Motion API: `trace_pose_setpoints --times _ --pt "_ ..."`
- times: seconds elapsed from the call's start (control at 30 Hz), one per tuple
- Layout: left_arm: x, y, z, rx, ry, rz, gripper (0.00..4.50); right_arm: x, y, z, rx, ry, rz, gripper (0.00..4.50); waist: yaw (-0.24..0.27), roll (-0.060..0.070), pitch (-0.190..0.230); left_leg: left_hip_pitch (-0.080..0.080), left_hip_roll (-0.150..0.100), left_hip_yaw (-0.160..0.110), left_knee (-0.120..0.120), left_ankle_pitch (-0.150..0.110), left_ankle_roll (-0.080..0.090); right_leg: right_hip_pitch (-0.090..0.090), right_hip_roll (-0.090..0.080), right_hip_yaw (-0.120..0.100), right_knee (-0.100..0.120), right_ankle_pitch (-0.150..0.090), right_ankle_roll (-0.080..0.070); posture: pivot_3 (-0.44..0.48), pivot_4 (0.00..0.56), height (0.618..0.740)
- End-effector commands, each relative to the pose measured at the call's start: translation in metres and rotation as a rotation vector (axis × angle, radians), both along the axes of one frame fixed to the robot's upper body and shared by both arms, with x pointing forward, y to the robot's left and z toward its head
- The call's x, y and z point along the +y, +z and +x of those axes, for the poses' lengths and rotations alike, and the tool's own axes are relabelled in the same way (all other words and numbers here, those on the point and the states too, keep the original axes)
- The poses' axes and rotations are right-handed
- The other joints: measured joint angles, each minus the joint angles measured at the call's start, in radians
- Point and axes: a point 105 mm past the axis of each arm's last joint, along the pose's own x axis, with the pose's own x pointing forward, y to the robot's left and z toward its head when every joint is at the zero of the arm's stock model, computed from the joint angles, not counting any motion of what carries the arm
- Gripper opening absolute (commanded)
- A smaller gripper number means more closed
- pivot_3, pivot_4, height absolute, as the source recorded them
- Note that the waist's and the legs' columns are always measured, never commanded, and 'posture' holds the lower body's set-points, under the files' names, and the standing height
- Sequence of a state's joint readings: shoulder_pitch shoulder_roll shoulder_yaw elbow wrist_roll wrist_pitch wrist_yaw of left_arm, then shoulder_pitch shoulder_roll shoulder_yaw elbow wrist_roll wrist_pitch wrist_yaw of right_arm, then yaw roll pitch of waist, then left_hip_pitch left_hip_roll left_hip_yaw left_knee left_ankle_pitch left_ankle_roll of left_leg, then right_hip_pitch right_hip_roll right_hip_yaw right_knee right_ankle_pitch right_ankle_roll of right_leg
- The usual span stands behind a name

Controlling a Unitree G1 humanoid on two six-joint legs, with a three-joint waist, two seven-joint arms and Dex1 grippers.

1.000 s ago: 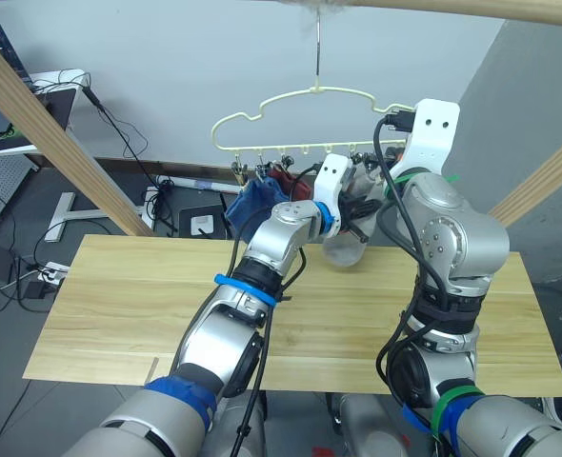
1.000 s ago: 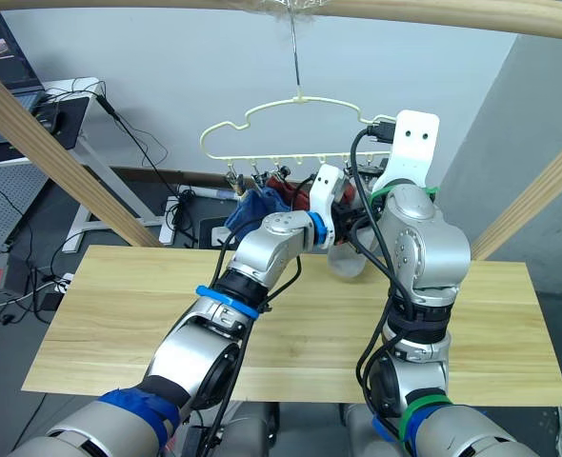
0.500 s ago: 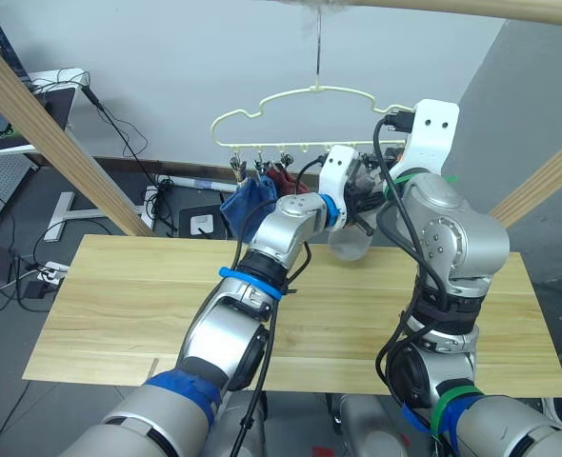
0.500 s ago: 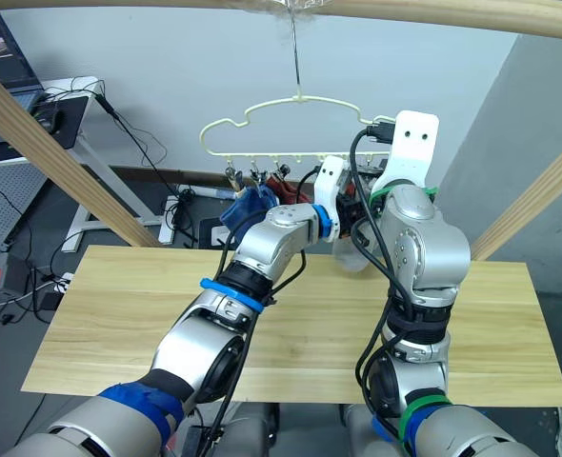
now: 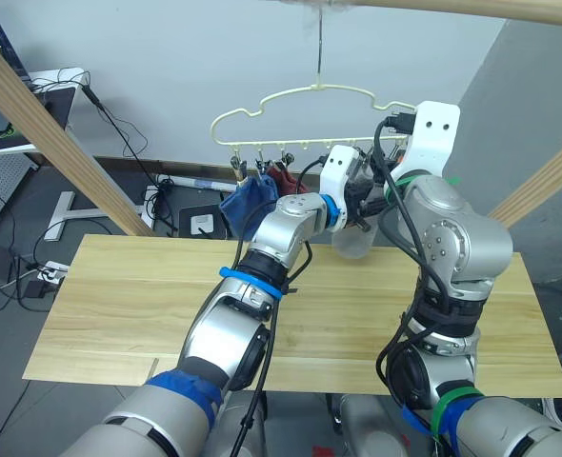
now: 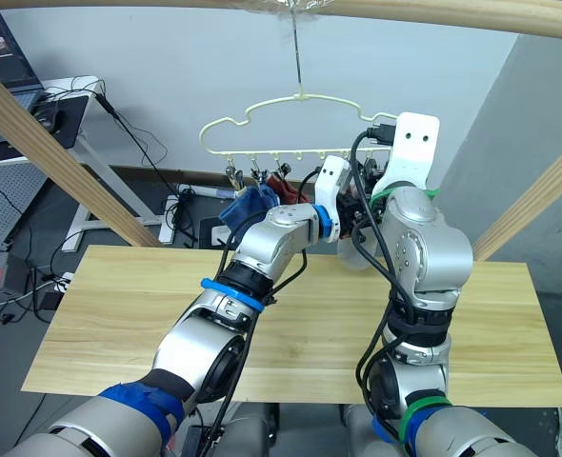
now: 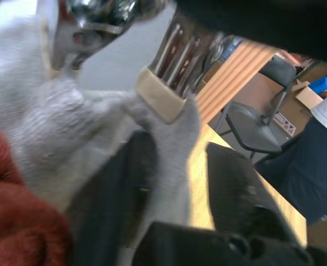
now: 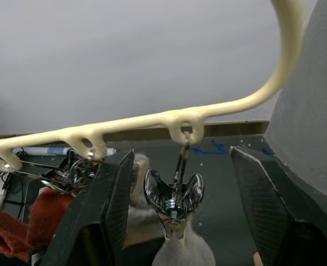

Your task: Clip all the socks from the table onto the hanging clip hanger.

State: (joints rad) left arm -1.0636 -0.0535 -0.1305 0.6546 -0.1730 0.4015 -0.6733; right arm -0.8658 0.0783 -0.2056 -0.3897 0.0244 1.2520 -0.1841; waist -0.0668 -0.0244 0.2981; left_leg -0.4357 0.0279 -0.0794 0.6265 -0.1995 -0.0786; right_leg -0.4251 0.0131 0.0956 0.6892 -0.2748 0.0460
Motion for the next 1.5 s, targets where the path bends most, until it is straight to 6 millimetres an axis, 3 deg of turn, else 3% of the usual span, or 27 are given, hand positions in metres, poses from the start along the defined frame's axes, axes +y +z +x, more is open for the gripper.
trace_pose_setpoints --times 0.03,0.17,0.2,0.4,0.57,0.8,1.03,1.23,1.5 --pt "-0.001 0.012 -0.014 -0.047 -0.055 -0.013 3.23 -0.003 0.008 -0.012 -0.049 0.025 -0.009 2.90 -0.001 0.000 0.000 0.000 0.000 0.000 0.000 0.000 0.000 0.000 0.000 0.000 0.000 0.000 0.000 -0.044 0.262 0.740" --pt "0.010 0.008 -0.023 -0.049 -0.056 0.003 4.38 -0.003 0.002 -0.019 -0.040 0.070 -0.026 2.90 -0.007 0.000 0.000 0.000 0.000 0.000 0.000 0.000 0.000 0.000 0.000 0.000 0.000 0.000 0.000 -0.045 0.256 0.740" --pt "0.013 0.007 -0.026 -0.052 -0.052 0.006 4.48 -0.003 0.001 -0.022 -0.040 0.084 -0.030 2.90 -0.009 0.000 0.000 0.000 0.000 0.000 0.000 0.000 0.000 0.000 0.000 0.000 0.001 0.000 0.000 -0.046 0.254 0.740" --pt "0.040 -0.003 -0.046 -0.052 -0.026 0.019 4.48 -0.010 -0.013 -0.037 -0.038 0.155 -0.073 2.90 -0.016 0.000 0.000 0.000 0.001 0.000 0.000 0.000 0.000 0.000 0.000 0.000 0.001 0.000 0.000 -0.053 0.239 0.740" --pt "0.075 -0.013 -0.060 -0.022 0.070 -0.014 4.48 -0.006 -0.035 -0.054 -0.027 0.291 -0.140 2.90 -0.016 0.000 -0.001 0.001 0.001 0.000 0.001 0.000 0.000 0.001 0.000 0.000 0.001 0.000 0.000 -0.052 0.211 0.740" --pt "0.143 -0.049 -0.072 -0.032 0.340 -0.003 4.48 -0.014 -0.099 -0.077 0.051 0.362 -0.184 2.90 -0.014 0.000 -0.020 0.003 0.001 0.000 0.001 0.000 0.000 0.003 0.000 0.000 -0.001 0.000 0.000 -0.012 0.180 0.740" --pt "0.195 -0.072 -0.103 -0.032 0.549 -0.008 4.48 -0.029 -0.136 -0.102 0.075 0.421 -0.231 2.90 -0.005 -0.002 -0.044 0.003 0.000 0.000 0.003 0.000 0.000 0.006 -0.001 0.001 -0.003 -0.002 0.004 0.032 0.158 0.740" --pt "0.234 -0.091 -0.123 0.032 0.697 -0.020 4.48 -0.035 -0.148 -0.115 0.060 0.447 -0.247 2.90 0.012 -0.002 -0.072 0.009 0.001 0.001 0.003 0.002 0.002 0.011 0.001 0.001 -0.005 -0.001 0.001 0.055 0.147 0.740" --pt "0.257 -0.106 -0.148 0.064 0.794 -0.020 4.48 -0.040 -0.161 -0.122 0.073 0.464 -0.257 2.90 0.033 -0.009 -0.102 0.018 0.001 0.005 0.002 0.002 0.003 0.020 -0.001 0.004 -0.010 -0.005 -0.007 0.075 0.124 0.740"
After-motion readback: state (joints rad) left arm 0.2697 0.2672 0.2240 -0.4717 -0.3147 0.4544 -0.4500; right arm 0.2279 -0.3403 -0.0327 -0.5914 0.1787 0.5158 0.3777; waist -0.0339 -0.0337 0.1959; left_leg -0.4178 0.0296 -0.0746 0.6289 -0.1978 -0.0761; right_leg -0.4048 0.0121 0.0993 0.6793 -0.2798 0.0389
